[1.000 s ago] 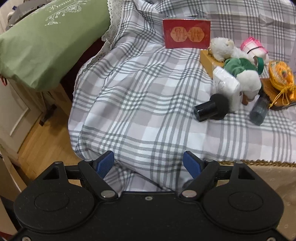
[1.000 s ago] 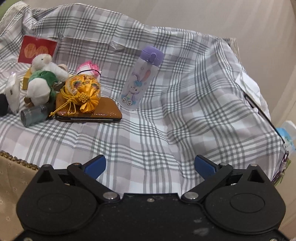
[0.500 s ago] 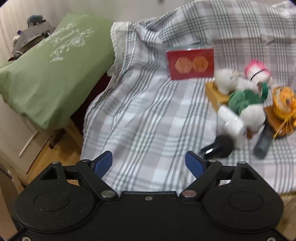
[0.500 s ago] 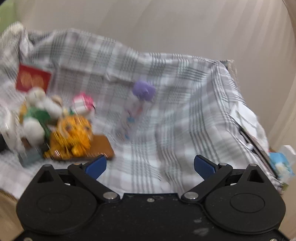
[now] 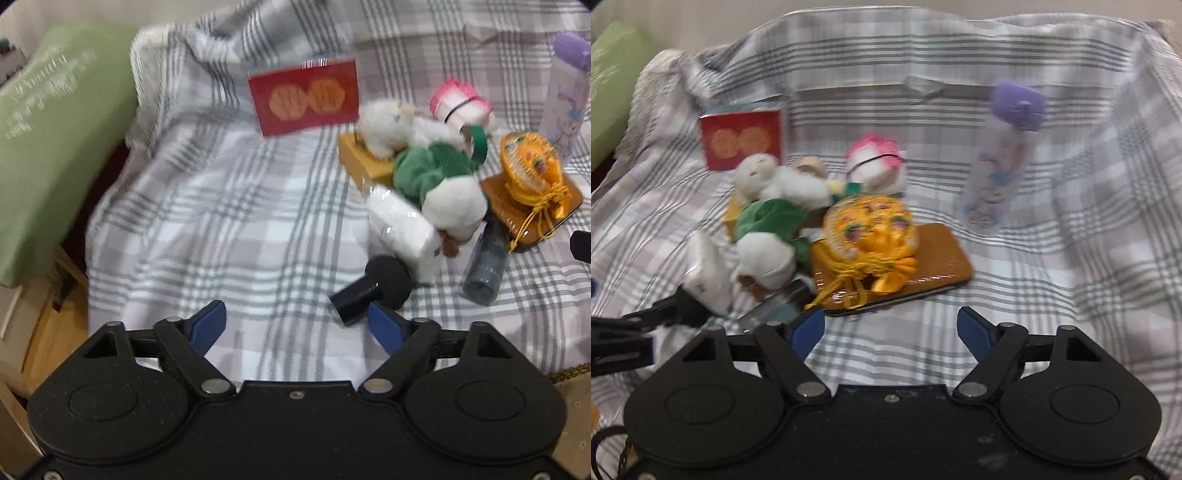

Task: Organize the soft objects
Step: 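Reach the left tool to the white cotton packet while the right tool approaches the yellow pouch, then close the left tool on the cotton packet while the right tool grasps the yellow pouch, then carry the cotton packet and yellow pouch over the basket and release both, then move both open tools back toward the plush toys on the sofa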

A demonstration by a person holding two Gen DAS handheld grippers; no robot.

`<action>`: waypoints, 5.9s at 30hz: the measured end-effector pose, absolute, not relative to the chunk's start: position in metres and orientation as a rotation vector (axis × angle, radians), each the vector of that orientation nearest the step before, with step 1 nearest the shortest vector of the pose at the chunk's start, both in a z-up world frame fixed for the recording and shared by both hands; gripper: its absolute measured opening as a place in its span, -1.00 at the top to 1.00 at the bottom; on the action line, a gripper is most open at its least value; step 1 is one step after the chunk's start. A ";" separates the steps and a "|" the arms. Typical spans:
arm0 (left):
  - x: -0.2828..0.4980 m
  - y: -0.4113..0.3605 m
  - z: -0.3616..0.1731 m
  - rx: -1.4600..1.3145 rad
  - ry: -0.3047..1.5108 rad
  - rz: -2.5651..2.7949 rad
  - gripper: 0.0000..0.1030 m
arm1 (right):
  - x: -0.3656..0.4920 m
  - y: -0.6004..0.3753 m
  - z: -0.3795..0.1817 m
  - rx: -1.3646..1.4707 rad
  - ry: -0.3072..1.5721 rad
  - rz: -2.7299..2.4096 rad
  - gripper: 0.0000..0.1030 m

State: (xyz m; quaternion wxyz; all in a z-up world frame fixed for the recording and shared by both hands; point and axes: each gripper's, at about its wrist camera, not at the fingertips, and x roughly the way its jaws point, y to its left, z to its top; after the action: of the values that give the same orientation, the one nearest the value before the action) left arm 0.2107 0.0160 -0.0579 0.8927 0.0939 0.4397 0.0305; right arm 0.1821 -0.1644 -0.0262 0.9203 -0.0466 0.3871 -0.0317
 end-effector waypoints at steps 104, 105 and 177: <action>0.095 -0.002 -0.053 0.049 1.246 -0.244 -0.06 | 0.026 -0.187 -0.008 0.091 0.975 -0.057 -0.18; 0.095 -0.002 -0.055 0.053 1.253 -0.243 -0.06 | 0.025 -0.186 -0.009 0.093 0.983 -0.053 -0.18; 0.122 0.010 -0.045 0.089 1.182 -0.187 -0.26 | 0.052 -0.177 -0.029 0.129 1.037 -0.038 -0.41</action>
State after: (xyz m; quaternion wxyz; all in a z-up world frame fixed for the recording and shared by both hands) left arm 0.1218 0.0095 -0.0451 0.8254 0.0419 0.5561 -0.0882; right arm 0.0518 -0.1773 -0.0286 0.8663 0.0618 0.4953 -0.0182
